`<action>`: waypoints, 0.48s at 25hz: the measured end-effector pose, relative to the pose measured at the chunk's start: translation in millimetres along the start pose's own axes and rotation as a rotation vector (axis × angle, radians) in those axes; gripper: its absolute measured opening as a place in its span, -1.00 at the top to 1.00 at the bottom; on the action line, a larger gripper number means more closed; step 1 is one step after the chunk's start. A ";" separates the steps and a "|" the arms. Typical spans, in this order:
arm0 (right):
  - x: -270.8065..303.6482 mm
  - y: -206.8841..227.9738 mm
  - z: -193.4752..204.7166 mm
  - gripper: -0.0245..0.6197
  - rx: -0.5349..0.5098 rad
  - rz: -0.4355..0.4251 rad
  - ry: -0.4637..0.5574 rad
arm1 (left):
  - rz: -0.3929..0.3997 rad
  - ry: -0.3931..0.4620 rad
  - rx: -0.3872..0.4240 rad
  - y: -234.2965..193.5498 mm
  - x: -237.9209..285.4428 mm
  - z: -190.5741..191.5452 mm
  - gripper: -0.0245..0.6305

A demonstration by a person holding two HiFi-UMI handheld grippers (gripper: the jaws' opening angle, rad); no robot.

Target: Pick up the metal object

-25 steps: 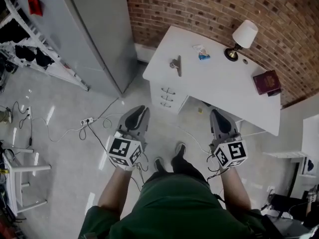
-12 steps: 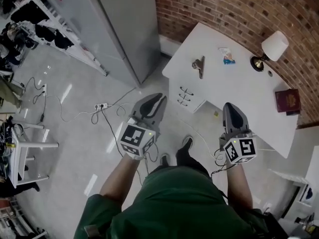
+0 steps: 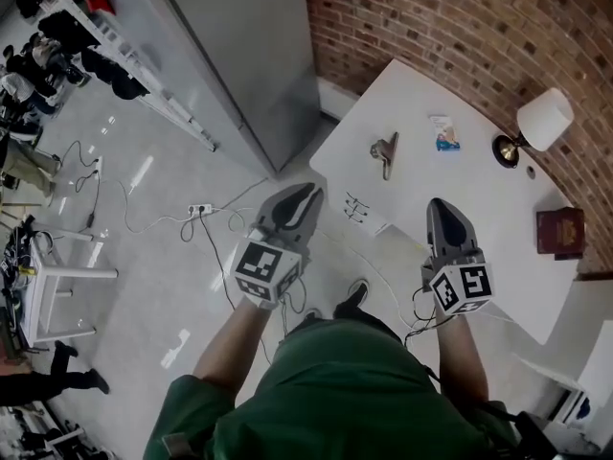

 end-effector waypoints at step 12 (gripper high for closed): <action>12.2 57.5 1.2 0.92 0.042 -0.035 0.004 | -0.023 -0.053 -0.032 13.2 62.2 1.7 0.78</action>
Point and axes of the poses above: the fingertips, and each gripper's own axes: x forward along the fingers, y to its right, z out of its underside, the point moved 2 cm from there along -x, backward along the fingers, and after that the axes turned 13 degrees about -z, right-handed, at the moved point
